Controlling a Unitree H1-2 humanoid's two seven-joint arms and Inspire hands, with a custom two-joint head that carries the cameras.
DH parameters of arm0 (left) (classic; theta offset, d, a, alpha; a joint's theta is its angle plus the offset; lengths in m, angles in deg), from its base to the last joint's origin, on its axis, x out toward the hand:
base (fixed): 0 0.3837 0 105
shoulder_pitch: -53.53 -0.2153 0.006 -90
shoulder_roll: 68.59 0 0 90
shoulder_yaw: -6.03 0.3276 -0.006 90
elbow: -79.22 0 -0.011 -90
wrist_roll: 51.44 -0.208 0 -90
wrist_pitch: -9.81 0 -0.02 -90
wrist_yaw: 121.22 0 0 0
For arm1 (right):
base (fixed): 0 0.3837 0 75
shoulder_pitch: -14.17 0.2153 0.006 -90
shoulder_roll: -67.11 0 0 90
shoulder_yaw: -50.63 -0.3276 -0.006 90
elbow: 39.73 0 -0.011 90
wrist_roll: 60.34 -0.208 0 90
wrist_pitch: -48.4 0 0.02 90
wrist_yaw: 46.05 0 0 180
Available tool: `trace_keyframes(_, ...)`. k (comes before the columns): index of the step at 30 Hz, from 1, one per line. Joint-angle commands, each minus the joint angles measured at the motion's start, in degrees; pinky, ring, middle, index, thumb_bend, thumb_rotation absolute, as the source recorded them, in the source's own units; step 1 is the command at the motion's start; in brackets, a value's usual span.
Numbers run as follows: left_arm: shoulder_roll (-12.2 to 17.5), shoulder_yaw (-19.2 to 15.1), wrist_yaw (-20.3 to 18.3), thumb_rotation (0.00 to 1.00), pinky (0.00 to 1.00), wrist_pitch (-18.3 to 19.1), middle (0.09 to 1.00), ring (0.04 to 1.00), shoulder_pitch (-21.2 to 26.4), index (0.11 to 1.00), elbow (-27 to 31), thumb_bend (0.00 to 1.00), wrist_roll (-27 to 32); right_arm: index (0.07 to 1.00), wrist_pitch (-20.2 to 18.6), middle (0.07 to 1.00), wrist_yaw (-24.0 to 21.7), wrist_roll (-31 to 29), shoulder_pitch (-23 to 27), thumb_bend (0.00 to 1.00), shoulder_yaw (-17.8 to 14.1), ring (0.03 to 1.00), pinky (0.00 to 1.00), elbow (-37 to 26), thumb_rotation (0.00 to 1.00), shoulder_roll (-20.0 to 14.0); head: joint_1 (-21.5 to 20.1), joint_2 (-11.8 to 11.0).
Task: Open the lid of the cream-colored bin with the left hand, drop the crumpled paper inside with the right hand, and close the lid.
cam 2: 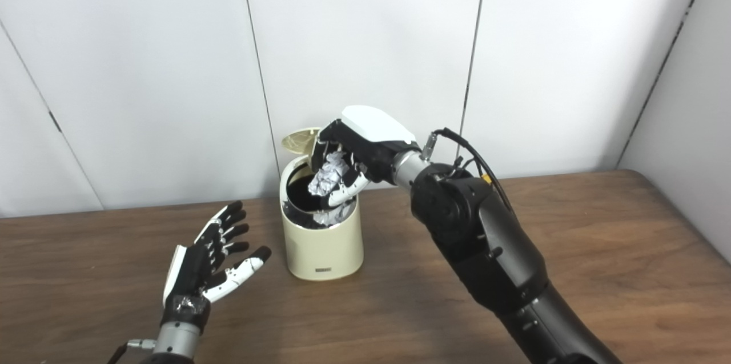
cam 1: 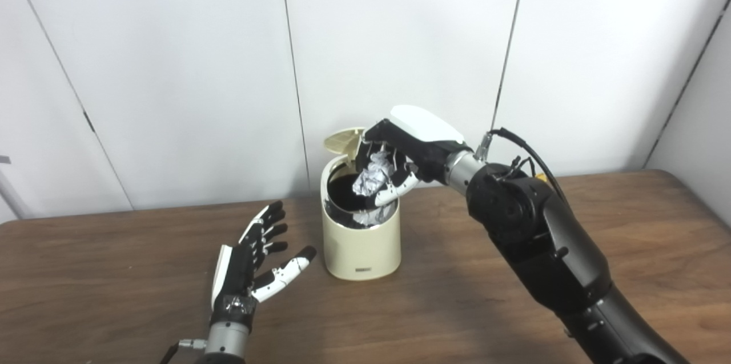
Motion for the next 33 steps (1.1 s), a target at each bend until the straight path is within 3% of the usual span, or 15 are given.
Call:
trace_keyframes(1,-0.2,0.0,0.6,0.22,0.75,-1.2,0.878,0.834,2.1,0.923,2.5,0.72,-0.2,0.498,1.1,0.500,1.6,-0.1,2.9,0.52,-0.4,0.402,0.35,-0.5,0.00,0.6,0.1,0.0)
trace_keyframes(6,-0.5,0.0,0.5,0.22,0.75,-1.2,0.879,0.841,2.1,0.921,2.7,0.72,-0.1,0.496,0.0,0.502,1.3,-0.2,2.5,0.52,-0.3,0.408,0.36,-0.4,0.00,1.6,0.4,0.2)
trace_keyframes(12,-0.7,0.0,0.6,0.22,0.75,-0.8,0.880,0.841,2.0,0.921,3.2,0.72,-0.2,0.494,1.3,0.507,2.8,0.1,2.3,0.52,-0.1,0.407,0.36,1.5,0.00,2.3,0.8,0.3)
trace_keyframes(25,-0.9,0.2,0.4,0.21,0.76,-0.5,0.881,0.839,1.7,0.923,3.9,0.72,-0.3,0.497,5.8,0.513,7.6,0.6,0.7,0.52,0.8,0.404,0.36,4.2,0.00,2.5,1.3,0.5)
trace_keyframes(33,-0.7,0.4,0.1,0.21,0.76,-0.3,0.876,0.837,1.4,0.919,4.3,0.71,-0.1,0.500,11.1,0.517,12.2,3.9,-0.2,0.50,2.4,0.415,0.33,5.5,0.00,1.5,1.3,0.8)
